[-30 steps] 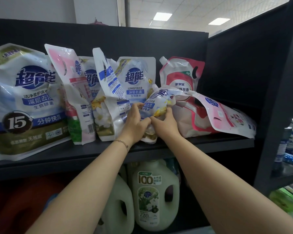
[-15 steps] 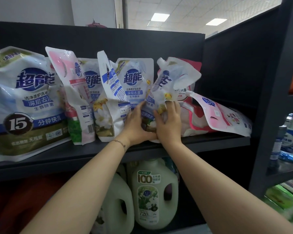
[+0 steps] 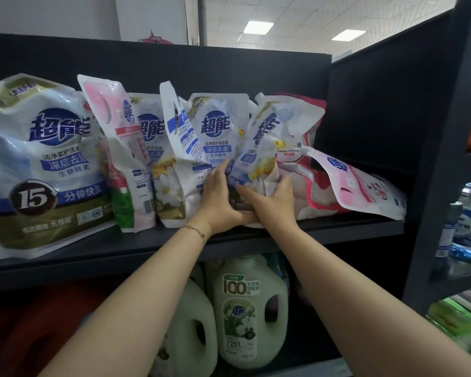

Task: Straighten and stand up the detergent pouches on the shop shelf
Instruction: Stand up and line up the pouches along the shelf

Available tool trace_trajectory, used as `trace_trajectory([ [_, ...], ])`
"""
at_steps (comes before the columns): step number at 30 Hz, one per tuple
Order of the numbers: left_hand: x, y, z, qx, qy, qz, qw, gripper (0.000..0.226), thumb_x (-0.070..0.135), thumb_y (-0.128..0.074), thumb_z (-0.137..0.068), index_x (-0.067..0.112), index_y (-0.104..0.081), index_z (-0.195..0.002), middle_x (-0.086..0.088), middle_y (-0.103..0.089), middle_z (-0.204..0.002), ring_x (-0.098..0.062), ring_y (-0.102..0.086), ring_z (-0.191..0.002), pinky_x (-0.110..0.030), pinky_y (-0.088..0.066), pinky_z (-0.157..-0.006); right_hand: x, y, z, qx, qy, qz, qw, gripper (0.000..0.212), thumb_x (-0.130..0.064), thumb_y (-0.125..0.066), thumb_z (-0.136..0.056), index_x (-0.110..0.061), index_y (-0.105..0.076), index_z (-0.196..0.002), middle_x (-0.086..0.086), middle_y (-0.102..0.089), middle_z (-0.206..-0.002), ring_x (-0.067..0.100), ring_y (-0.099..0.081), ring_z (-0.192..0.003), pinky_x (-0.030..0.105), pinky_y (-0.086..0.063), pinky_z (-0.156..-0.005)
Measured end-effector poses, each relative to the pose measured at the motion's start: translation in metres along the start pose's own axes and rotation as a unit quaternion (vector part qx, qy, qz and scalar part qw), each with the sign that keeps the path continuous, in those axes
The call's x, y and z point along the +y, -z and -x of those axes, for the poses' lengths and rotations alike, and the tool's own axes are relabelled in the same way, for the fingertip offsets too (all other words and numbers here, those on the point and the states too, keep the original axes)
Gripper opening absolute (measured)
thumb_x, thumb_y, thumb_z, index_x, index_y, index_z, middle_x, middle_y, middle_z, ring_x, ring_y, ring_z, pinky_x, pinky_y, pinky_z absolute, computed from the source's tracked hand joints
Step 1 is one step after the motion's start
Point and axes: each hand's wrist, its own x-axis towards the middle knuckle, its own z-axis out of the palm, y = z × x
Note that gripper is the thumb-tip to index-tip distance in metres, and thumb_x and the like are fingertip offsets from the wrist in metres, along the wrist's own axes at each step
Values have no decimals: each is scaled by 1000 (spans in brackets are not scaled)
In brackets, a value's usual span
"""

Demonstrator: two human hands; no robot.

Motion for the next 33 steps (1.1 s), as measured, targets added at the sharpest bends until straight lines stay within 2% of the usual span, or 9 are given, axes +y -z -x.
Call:
trace_trajectory([
  [4,0,1,0,-2,5,-7,1000,126,61,-74,-44,19,-18,-148,-5,-24,-144,-14,-19,-134,-36,-21,-115,-4,7,0,-32,-19,-24,999,50,-27,-87,-69,-28,-51,-104,-10,-67,-100,-7,-63,-84,11,-50,-71],
  [6,-2,1,-1,4,12,-3,1000,117,51,-80,-47,17,-25,-145,-4,-28,-138,-17,-22,-131,-39,-24,-115,-6,8,1,-65,-9,-28,997,53,-20,-86,-71,-33,-50,-108,-13,-67,-98,-11,-64,-81,11,-52,-70],
  [10,-4,1,-2,25,29,9,999,106,27,-92,-55,14,-30,-140,-5,-31,-136,-21,-29,-131,-42,-30,-113,2,1,-3,-183,5,-59,981,89,8,-70,-78,-40,-27,-140,-11,-52,-129,-3,-59,-109,18,-51,-87],
  [14,-8,-4,-3,31,33,32,998,105,30,-89,-55,16,-28,-140,-5,-33,-140,-22,-33,-133,-43,-35,-112,5,-1,-13,-191,-29,-58,979,113,4,-68,-75,-36,1,-154,-6,-40,-144,9,-54,-122,31,-51,-97],
  [17,-8,-7,-4,48,20,26,998,98,22,-86,-60,12,-29,-139,-8,-36,-140,-22,-35,-132,-41,-35,-112,7,-3,-21,-175,-78,-51,980,110,9,-64,-82,-32,8,-155,3,-34,-153,17,-46,-130,24,-55,-83],
  [20,-5,-7,-4,55,12,5,998,91,11,-83,-65,10,-29,-138,-10,-36,-140,-22,-36,-131,-35,-35,-111,11,-6,-22,-157,-92,-10,983,109,-7,-77,-72,-30,-10,-155,4,-44,-147,20,-51,-128,23,-56,-77],
  [24,-5,-7,-5,89,-5,-32,996,80,13,-83,-64,9,-36,-129,-9,-44,-129,-22,-44,-119,-34,-42,-102,2,-4,-18,-113,-111,85,984,45,-24,-84,-71,-14,-63,-110,0,-71,-94,11,-68,-83,15,-50,-57],
  [29,-3,-5,-3,103,-27,-101,989,63,17,-83,-59,15,-36,-99,-1,-37,-105,-20,-42,-99,-29,-43,-85,-4,-16,-28,-132,-92,155,975,19,-23,-71,-81,-15,-67,-98,3,-70,-88,17,-65,-80,27,-53,-65],
  [33,-3,-5,-5,89,-21,-157,983,65,27,-84,-56,11,-39,-99,-8,-39,-112,-23,-40,-105,-36,-45,-92,0,-25,-37,-168,-77,204,961,38,-33,-64,-81,-17,-59,-116,3,-68,-98,21,-65,-93,36,-53,-83],
])
